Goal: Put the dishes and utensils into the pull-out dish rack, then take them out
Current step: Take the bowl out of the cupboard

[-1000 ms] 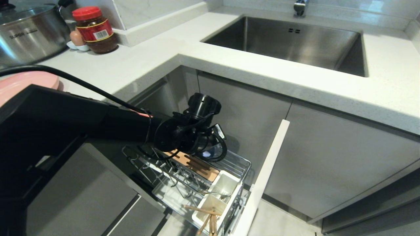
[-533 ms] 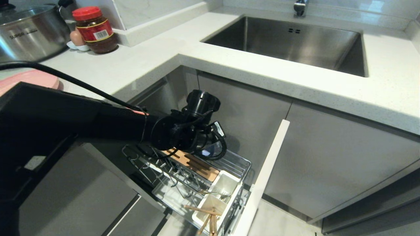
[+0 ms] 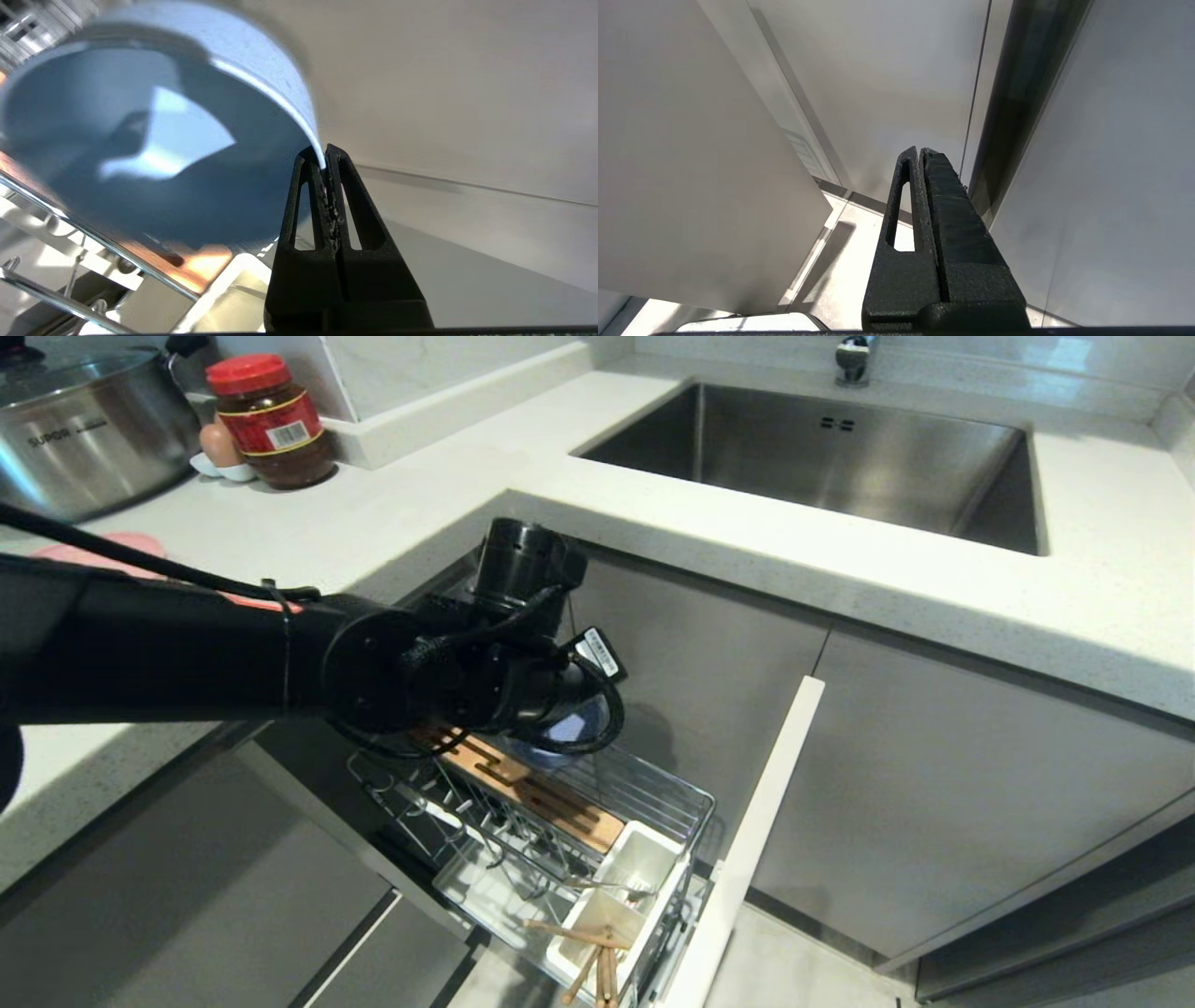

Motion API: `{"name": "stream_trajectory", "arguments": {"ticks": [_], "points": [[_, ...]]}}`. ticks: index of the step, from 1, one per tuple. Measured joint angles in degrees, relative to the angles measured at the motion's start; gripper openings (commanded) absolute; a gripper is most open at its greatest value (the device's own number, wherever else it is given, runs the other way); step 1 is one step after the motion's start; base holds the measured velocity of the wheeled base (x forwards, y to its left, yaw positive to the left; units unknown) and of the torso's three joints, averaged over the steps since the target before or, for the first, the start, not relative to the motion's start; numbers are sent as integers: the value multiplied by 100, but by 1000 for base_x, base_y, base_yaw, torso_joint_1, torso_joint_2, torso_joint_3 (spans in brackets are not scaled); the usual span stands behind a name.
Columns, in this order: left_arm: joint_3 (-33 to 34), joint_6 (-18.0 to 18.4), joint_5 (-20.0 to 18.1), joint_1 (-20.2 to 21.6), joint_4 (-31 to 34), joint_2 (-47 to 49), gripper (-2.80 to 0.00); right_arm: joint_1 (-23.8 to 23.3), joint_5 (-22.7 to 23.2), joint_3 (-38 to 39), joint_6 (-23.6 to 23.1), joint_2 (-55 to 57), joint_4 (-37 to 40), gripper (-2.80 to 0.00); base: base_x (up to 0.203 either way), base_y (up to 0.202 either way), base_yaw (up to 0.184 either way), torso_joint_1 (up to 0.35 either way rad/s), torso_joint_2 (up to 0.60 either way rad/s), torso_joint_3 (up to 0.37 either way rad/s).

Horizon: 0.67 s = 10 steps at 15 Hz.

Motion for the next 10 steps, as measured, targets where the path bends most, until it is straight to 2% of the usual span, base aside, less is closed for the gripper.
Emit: {"name": "stream_trajectory", "arguments": {"ticks": [5,10], "points": [[7,24,15,-70,13,-866,-280,0,-2,0,0,2,-2,-280,0,0,0,0,0,0],[11,439,212,-214,16,-2053,-280,0,0,0,0,1,1,-280,0,0,0,0,0,0]]}}
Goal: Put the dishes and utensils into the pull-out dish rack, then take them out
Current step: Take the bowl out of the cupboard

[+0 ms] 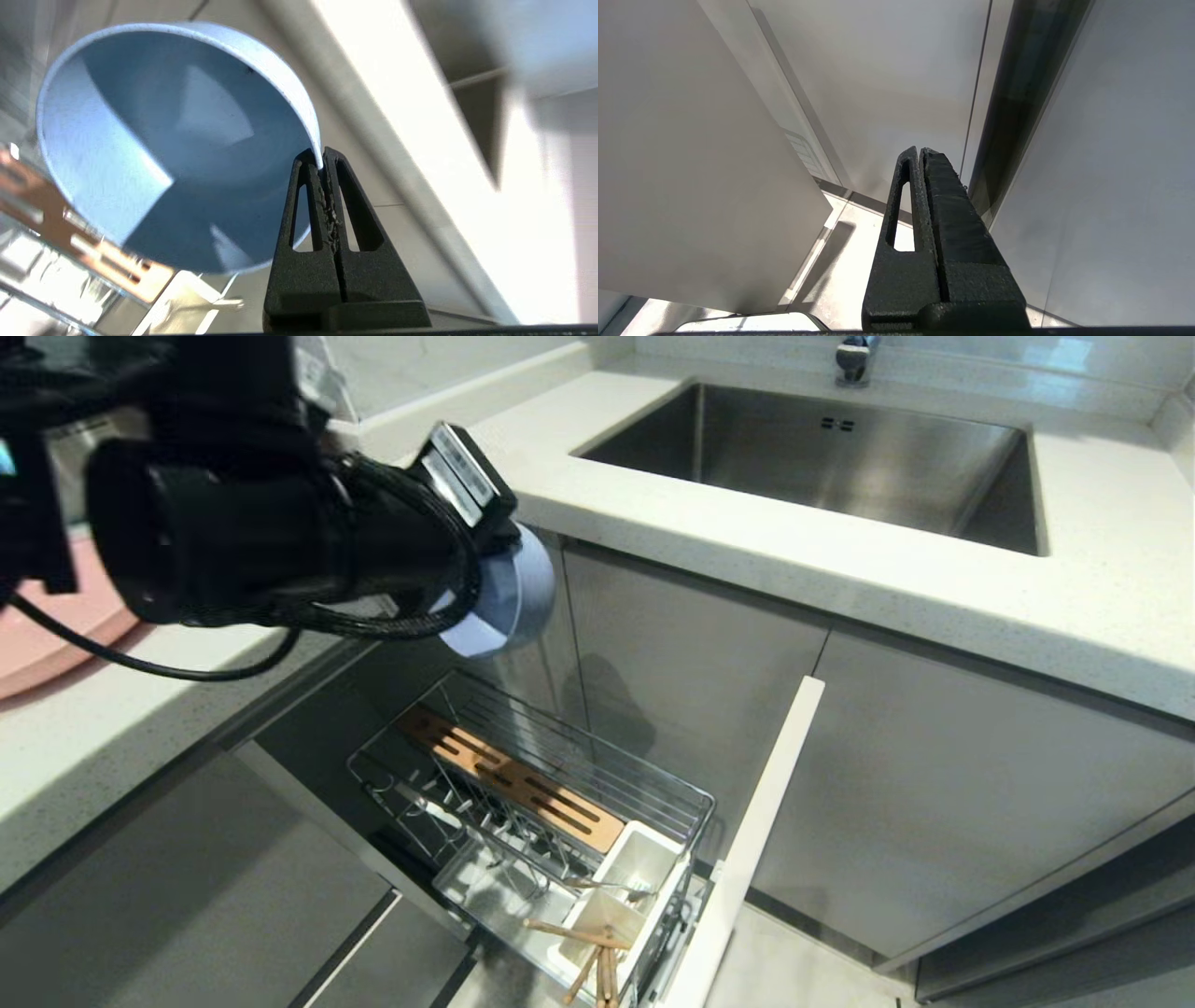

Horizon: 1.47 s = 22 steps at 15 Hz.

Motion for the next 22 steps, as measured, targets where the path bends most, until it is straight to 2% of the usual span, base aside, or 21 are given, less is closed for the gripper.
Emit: {"name": "stream_trajectory", "arguments": {"ticks": [4,6,11,14,18,22], "points": [[-24,500,41,-30,-5,-932,-280,0,-1,0,0,-1,-2,-280,0,0,0,0,0,0],[-44,786,26,164,-7,-1319,-280,0,-1,0,0,-1,0,-280,0,0,0,0,0,0],[1,1841,-25,1141,18,-1950,-280,0,-1,0,0,0,-1,-280,0,0,0,0,0,0],[20,2447,28,1853,410,-2109,-280,0,-1,0,0,0,0,-280,0,0,0,0,0,0],[-74,2975,116,2722,1454,-2130,-280,0,-1,0,0,1,-2,-280,0,0,0,0,0,0],[-165,3421,575,3472,1764,-1891,-280,0,1,0,-1,0,-2,-280,0,0,0,0,0,0]]}}
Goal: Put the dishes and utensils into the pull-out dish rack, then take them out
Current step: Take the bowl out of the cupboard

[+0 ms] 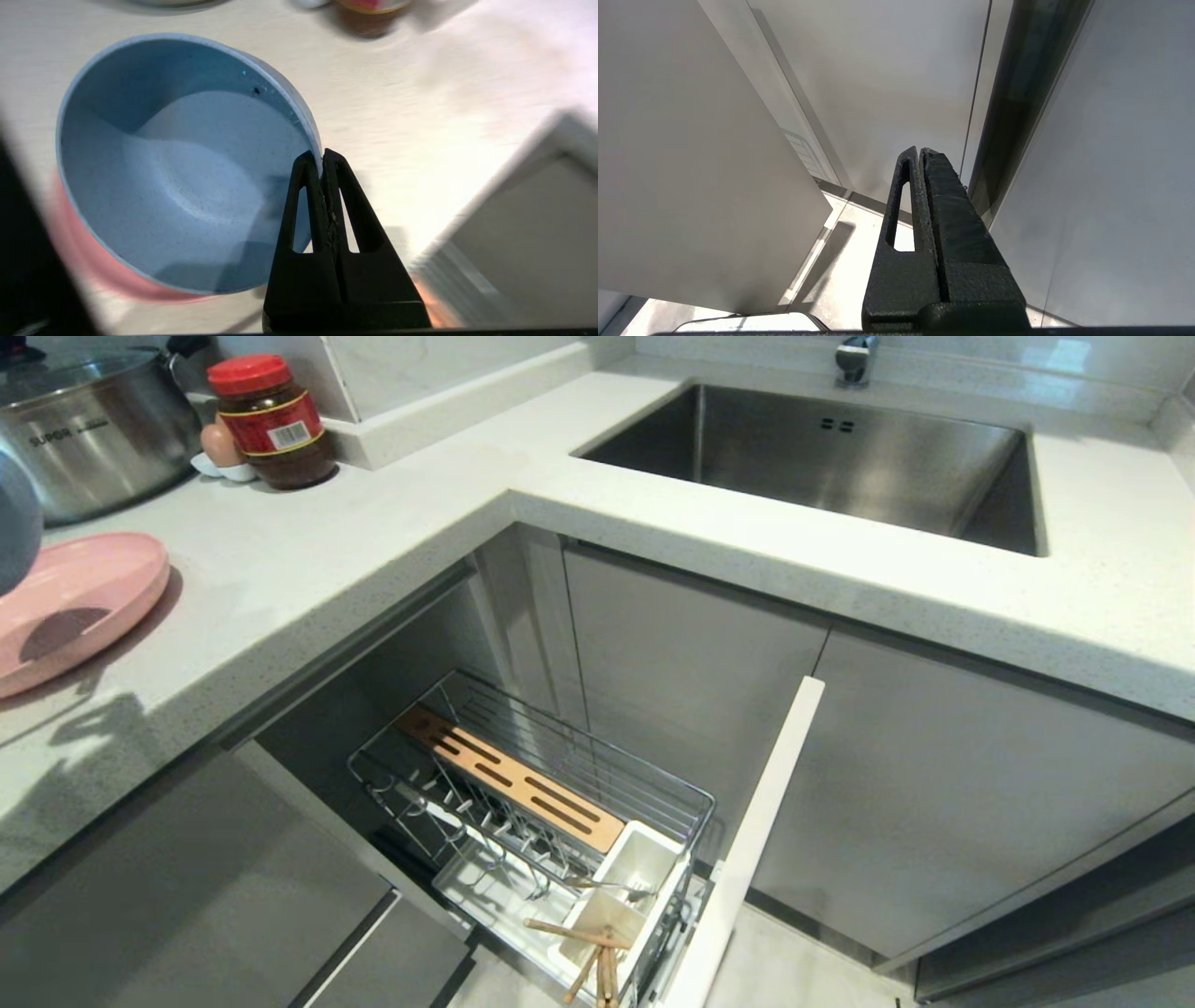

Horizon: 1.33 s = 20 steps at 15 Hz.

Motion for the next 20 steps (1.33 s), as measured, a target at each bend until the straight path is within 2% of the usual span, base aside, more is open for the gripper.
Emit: {"name": "stream_trajectory", "arguments": {"ticks": [2,5,20], "points": [[-9,190,204,228,414,131,-280,0,-2,0,1,1,2,-280,0,0,0,0,0,0],[-24,311,220,454,527,298,-280,0,-2,0,1,1,1,-280,0,0,0,0,0,0],[5,321,38,579,525,805,-280,0,0,0,1,1,0,-280,0,0,0,0,0,0]]}}
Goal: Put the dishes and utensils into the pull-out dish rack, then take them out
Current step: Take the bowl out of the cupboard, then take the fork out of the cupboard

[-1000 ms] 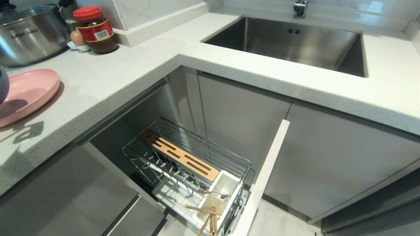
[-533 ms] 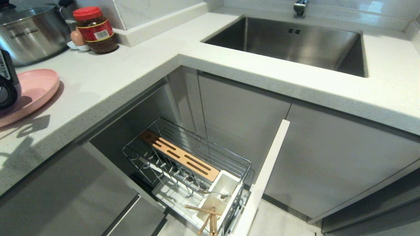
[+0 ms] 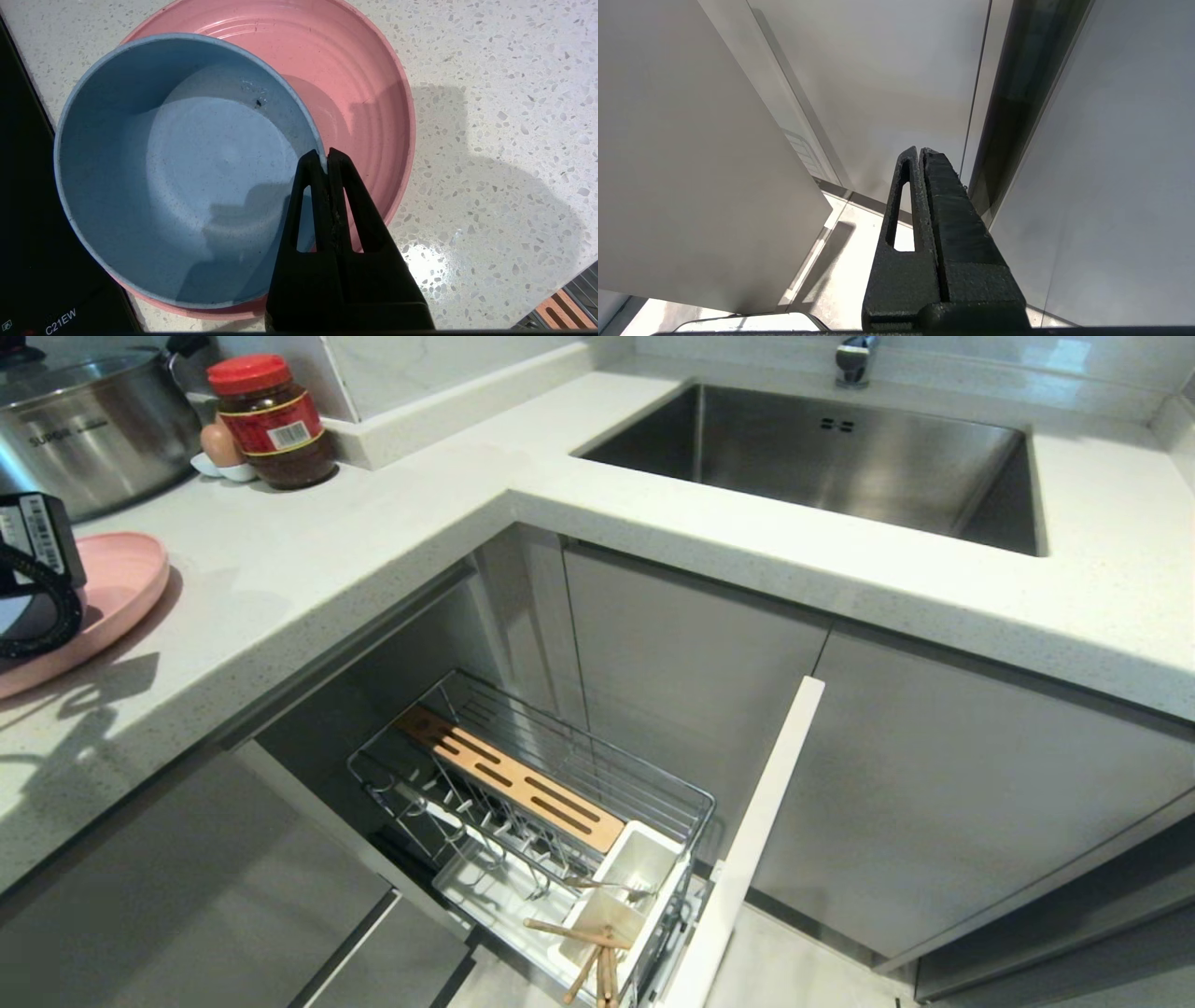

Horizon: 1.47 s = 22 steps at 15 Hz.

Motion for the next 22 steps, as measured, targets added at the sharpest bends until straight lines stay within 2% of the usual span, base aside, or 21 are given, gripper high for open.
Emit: {"name": "stream_trajectory", "arguments": {"ticks": [1,2,3,10,15,19,22], "points": [[0,4,2,-1,-1,6,-280,0,-2,0,0,0,0,-280,0,0,0,0,0,0],[11,4,0,-1,-2,9,-216,2,0,0,0,0,0,-280,0,0,0,0,0,0],[20,8,0,-1,-2,9,0,2,0,0,0,0,0,-280,0,0,0,0,0,0],[4,-1,15,-1,-23,-28,0,1,-2,0,0,-2,2,-280,0,0,0,0,0,0],[-31,-5,22,-4,-88,-395,0,1,-2,0,0,-2,2,-280,0,0,0,0,0,0],[-60,-99,33,-118,-835,-766,0,0,-2,0,0,-2,0,-280,0,0,0,0,0,0],[19,-376,55,-537,-1410,-1025,0,0,0,0,0,0,2,-280,0,0,0,0,0,0]]}}
